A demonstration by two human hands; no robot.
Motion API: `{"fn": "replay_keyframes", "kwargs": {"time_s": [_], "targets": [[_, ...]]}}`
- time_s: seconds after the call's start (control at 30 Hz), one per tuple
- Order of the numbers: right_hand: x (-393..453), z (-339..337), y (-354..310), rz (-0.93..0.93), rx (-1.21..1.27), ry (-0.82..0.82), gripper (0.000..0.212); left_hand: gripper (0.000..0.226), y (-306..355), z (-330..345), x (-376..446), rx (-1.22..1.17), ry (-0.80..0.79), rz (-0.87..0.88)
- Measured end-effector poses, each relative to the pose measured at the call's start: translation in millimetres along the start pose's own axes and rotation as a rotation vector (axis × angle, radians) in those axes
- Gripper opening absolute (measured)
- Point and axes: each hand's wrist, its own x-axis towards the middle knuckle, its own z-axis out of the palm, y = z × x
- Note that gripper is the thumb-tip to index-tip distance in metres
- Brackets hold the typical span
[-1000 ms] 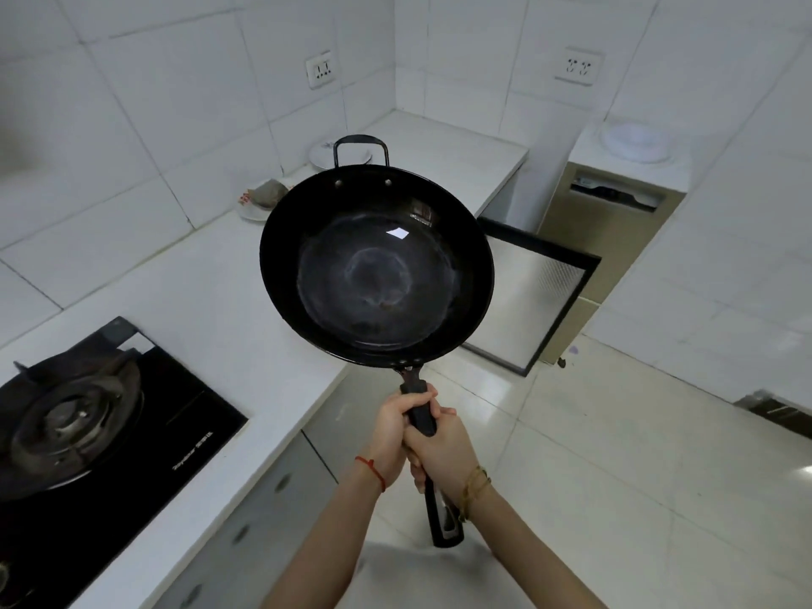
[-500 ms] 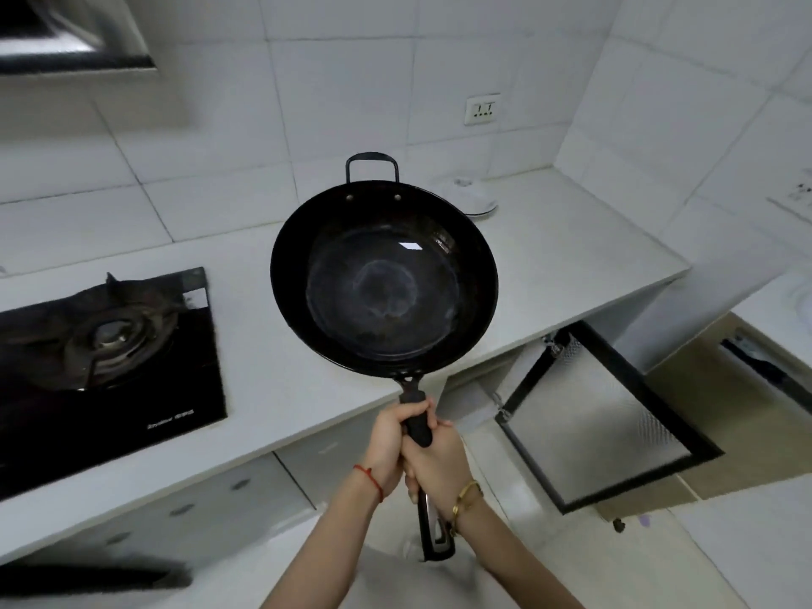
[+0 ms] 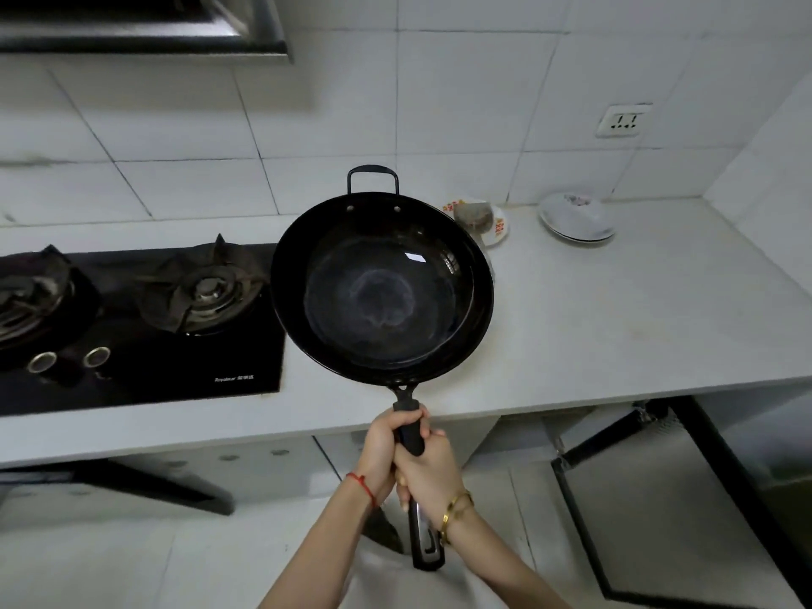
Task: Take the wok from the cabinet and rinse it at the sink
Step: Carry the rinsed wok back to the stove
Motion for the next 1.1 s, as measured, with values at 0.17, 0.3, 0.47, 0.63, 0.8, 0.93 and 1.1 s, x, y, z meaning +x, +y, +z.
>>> {"fn": "replay_keyframes", "kwargs": {"time_s": [0.17,0.3,0.47,0.63,0.8,0.93,1.1], "targets": [[31,24,-21,0.005,-0.003,-0.008,0.01,0.006,26,-17,25,-0.05,0.033,0.001],[59,43,-40,0.012,0.002,-0.014,0.011,0.005,51,-33,53,-0.051,0.028,-0.015],[90,59,-63,0.017,0.037,0.011,0.014,0.007,79,-47,86,-0.046,0.029,-0.047],[123,75,-76,0.044,0.007,0.065,0.013,0.019,96,-57,117,0.002,0.017,-0.108],[156,81,-84,0.069,-0.005,0.093,0.014,0.024,106,-60,148,-0.003,0.025,-0.14],[176,83,-88,0.102,-0.022,0.098,0.014,0.022,112,-61,166,-0.001,0.041,-0.159],[197,88,-88,0.127,-0.037,0.097,0.014,0.017,115,-64,186,-0.03,0.06,-0.158]]}}
